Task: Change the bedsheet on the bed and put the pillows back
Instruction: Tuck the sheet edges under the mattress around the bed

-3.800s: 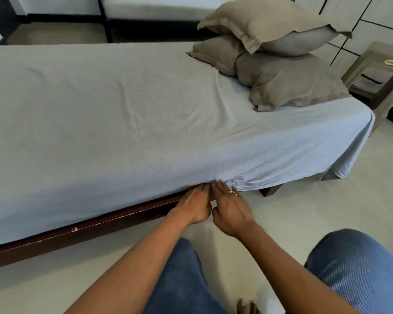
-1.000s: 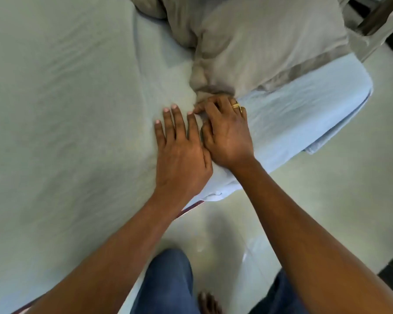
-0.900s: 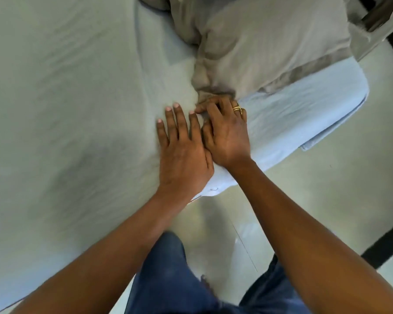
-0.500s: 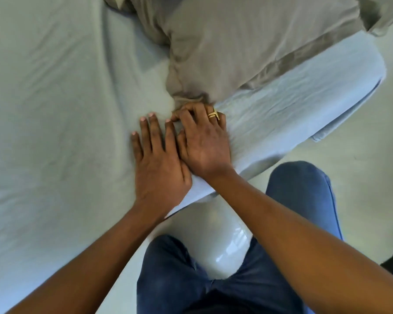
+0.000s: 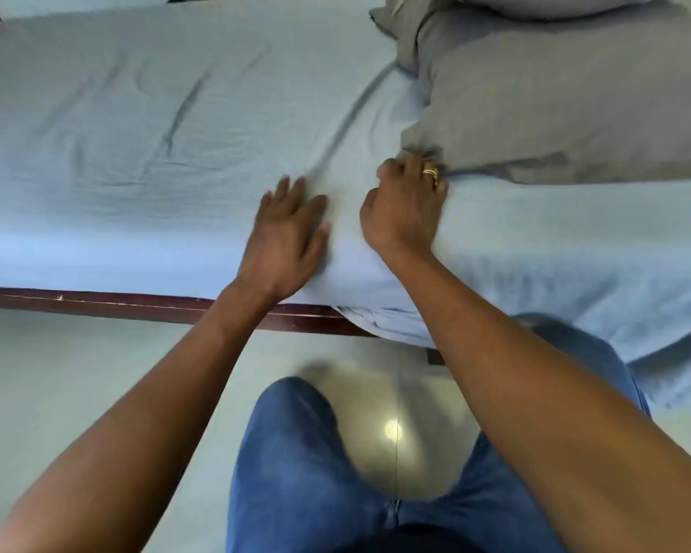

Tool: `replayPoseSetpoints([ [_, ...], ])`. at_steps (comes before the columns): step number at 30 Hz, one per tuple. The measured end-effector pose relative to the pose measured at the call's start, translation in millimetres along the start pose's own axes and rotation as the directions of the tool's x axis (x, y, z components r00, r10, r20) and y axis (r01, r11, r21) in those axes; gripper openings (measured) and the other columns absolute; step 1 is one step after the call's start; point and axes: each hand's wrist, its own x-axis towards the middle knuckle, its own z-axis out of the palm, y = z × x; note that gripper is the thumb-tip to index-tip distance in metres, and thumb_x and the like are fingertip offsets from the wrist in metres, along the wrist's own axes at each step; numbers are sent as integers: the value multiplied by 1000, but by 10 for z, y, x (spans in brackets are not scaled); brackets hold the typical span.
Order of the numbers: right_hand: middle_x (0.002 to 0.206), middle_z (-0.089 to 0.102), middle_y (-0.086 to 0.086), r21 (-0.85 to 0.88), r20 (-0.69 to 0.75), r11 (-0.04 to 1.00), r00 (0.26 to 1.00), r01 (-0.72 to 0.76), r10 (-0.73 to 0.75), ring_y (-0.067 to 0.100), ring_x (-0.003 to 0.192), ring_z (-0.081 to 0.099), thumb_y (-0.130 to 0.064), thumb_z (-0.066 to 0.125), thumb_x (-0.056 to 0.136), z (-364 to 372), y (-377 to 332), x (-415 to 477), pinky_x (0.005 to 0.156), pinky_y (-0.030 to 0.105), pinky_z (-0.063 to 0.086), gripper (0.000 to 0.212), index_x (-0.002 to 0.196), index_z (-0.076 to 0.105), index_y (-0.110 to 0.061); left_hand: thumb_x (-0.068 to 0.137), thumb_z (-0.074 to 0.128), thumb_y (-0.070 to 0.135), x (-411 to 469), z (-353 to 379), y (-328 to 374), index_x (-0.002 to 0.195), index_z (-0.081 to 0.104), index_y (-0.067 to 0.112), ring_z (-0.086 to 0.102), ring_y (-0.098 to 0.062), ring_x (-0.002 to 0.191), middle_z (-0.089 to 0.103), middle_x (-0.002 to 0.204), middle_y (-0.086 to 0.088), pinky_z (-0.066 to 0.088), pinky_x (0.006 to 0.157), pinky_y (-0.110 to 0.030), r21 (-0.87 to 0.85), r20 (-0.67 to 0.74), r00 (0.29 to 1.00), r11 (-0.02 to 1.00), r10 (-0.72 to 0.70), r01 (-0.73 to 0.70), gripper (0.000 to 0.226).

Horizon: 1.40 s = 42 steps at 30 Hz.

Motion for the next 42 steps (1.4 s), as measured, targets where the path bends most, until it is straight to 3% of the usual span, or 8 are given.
replayPoseSetpoints([
  [3, 121, 58, 7, 58, 31, 994, 995, 93, -95, 30, 110, 58, -21, 55, 86, -56, 16, -39, 91, 43, 40, 27, 110, 67, -21, 89, 52, 8, -713, -81, 172, 110, 70, 3, 59, -38, 112, 68, 115, -16, 49, 95, -43, -122, -265, 946, 980, -185, 157, 28],
  [6, 115, 60, 5, 304, -52, 917, 965, 260, -256, 28, 102, 61, -6, 56, 80, -186, 25, -287, 90, 39, 45, 32, 107, 69, -17, 80, 49, 8, -1158, 158, 378, 97, 73, 8, 63, -30, 85, 70, 92, -8, 52, 74, -38, -234, -148, 974, 963, -174, 137, 30],
  [10, 99, 62, 5, 435, -170, 757, 870, 488, -463, 25, 92, 58, -6, 55, 80, -328, 297, -1298, 80, 37, 46, 21, 93, 70, -11, 69, 55, -6, -1160, 682, 454, 107, 68, 5, 60, -29, 91, 69, 103, -11, 52, 82, -40, -304, 112, 992, 952, 56, -20, 41],
  [23, 160, 38, 10, -143, 476, 942, 855, 303, -203, 25, 147, 37, -40, 55, 85, 355, 485, -1863, 127, 50, 10, 84, 158, 28, -9, 78, 45, 13, -1439, 893, 471, 156, 30, 2, 17, -26, 155, 25, 164, -15, 2, 127, -33, -201, 263, 965, 976, -23, 79, 80],
  [33, 124, 68, 8, 106, 436, 935, 830, 338, -349, 24, 100, 68, -19, 55, 86, -79, 470, -1922, 85, 34, 54, 45, 129, 62, -11, 74, 54, 8, -1073, 941, 598, 126, 64, 7, 59, -31, 115, 67, 123, -13, 48, 101, -39, -347, 207, 978, 935, 4, 70, 53],
  [36, 147, 54, 11, 222, 458, 866, 737, 447, -498, 27, 130, 56, -13, 53, 87, -55, 226, -1934, 112, 38, 42, 60, 146, 50, -8, 80, 42, 16, -1292, 788, 227, 95, 70, 11, 65, -30, 83, 70, 93, -9, 53, 69, -40, -284, 24, 975, 934, -219, 217, 32],
  [38, 151, 50, 14, 211, 466, 822, 685, 529, -560, 29, 138, 49, -12, 54, 88, 48, -3, -1793, 119, 40, 35, 61, 148, 47, -4, 79, 42, 13, -1446, 694, -206, 96, 71, 8, 65, -31, 77, 71, 89, -12, 54, 71, -39, -193, -115, 919, 916, -378, 353, 34],
  [42, 112, 67, 10, 146, 528, 876, 713, 459, -461, 28, 99, 65, -16, 54, 90, 176, -352, -1633, 72, 31, 46, 28, 116, 60, -8, 80, 45, 12, -1474, 661, -766, 113, 65, 4, 62, -35, 103, 68, 108, -13, 49, 99, -48, -24, 17, 914, 913, -406, 407, 39],
])
